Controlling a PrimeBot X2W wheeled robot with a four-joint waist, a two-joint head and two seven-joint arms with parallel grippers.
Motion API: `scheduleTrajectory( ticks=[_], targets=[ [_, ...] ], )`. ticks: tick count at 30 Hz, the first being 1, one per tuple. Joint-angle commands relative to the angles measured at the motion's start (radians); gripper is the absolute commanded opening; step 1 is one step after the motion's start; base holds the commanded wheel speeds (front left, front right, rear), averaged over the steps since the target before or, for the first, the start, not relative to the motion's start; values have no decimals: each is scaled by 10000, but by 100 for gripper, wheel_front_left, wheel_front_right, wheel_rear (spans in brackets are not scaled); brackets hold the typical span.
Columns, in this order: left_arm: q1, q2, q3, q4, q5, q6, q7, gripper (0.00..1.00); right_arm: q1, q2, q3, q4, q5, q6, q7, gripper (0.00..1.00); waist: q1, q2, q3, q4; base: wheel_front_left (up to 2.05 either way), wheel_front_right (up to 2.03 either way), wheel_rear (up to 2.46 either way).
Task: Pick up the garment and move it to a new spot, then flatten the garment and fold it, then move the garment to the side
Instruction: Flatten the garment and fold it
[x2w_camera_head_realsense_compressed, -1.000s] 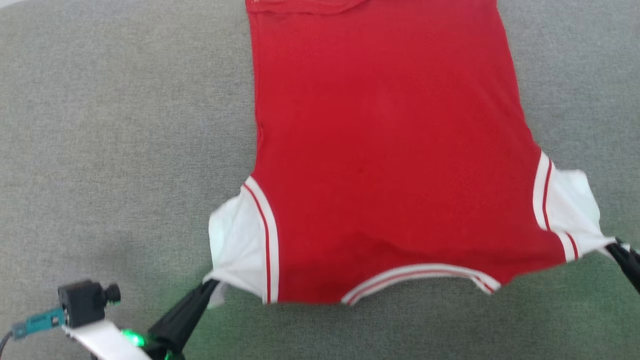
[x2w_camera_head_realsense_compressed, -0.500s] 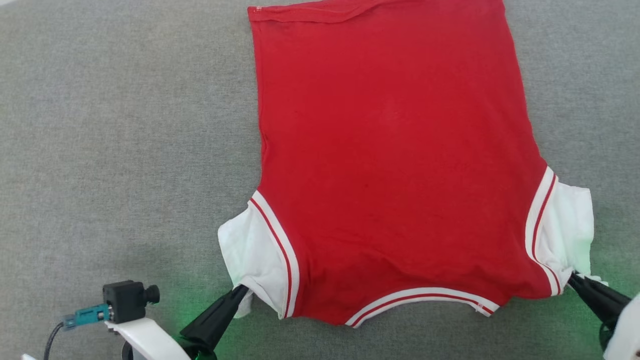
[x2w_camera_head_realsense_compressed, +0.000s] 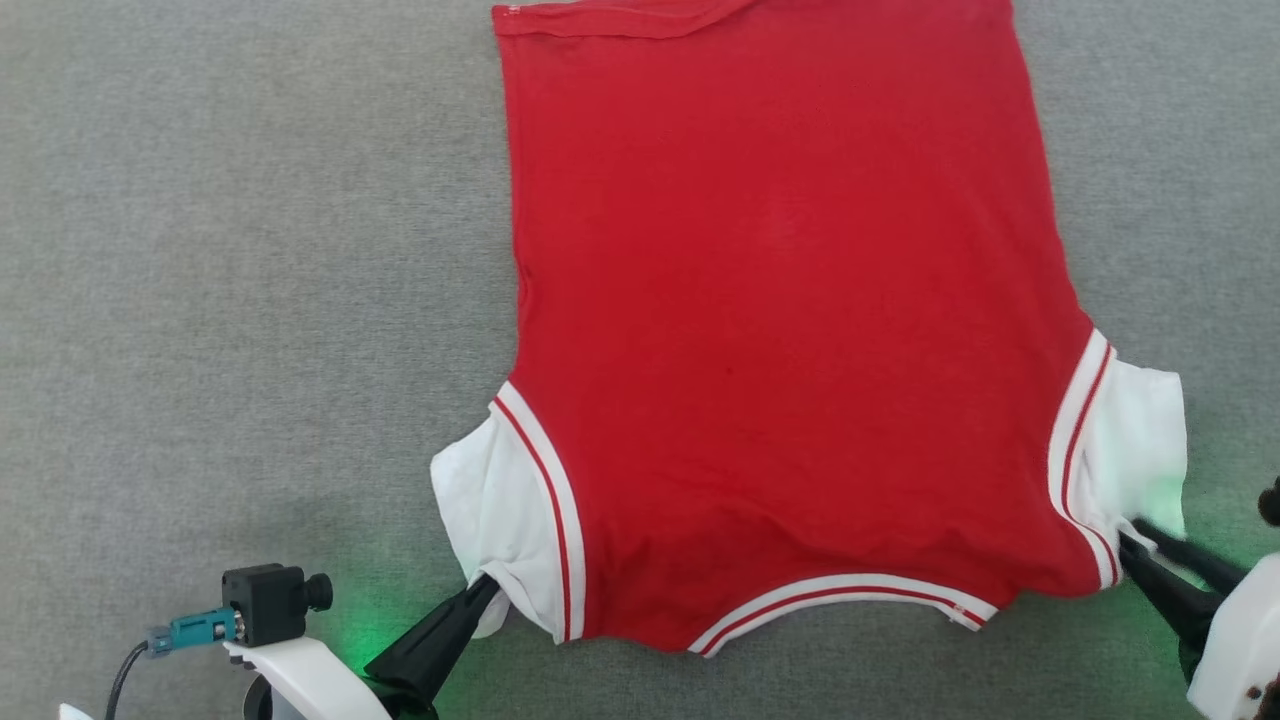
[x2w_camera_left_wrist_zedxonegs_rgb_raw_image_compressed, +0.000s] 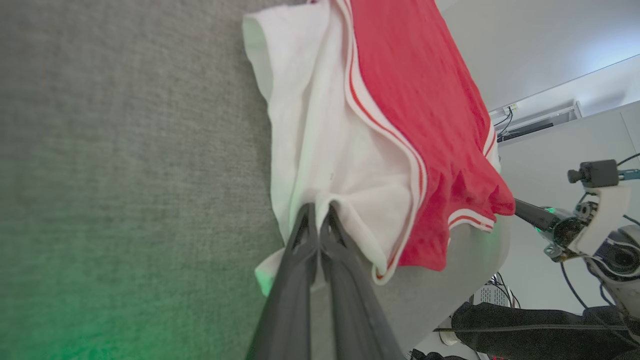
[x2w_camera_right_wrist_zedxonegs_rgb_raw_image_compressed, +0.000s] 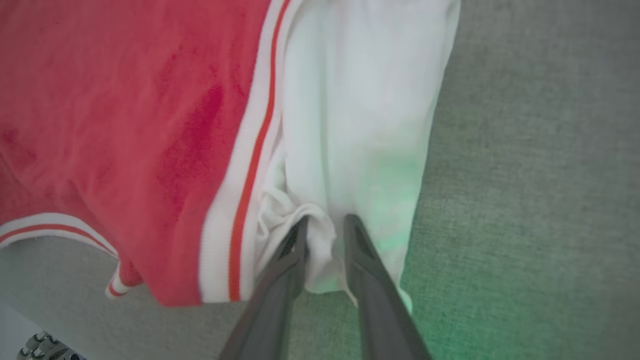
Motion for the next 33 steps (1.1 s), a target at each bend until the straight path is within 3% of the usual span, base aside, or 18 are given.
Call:
scheduleTrajectory(
  ticks=[1,9,16,20,26,33],
  targets=[
    [-64,49,7,-75,-4,21,-66,0,-146,-44,-91,-185,-110,-8,27,100,0,-1,-4,-107,0,0,0],
    [-262,79,-198,-352,410,21,-125,0,130,-813,-1288,-1851,88,-5,1013,100,0,-1,145,-73,0,0,0],
    [-998,-136,-602,-640,863,21,-24,0,-1784,-1875,-2481,-2487,623,-5,2575,100,0,-1,683,470,0,0,0],
    [-1513,-242,-787,-786,1109,21,16,0,-4119,-2104,-1969,-1525,503,-5,3305,100,0,-1,1036,943,0,0,0],
    [-2045,-396,-1007,-1151,1394,21,-51,0,-8137,-1647,-487,1414,-802,-5,4015,100,0,-1,1677,1766,0,0,0],
    [-2856,-792,-1514,-1515,1584,21,-76,0,-11192,-1630,357,4411,-2198,-5,5129,100,0,-1,2597,2830,0,0,0]
  ],
)
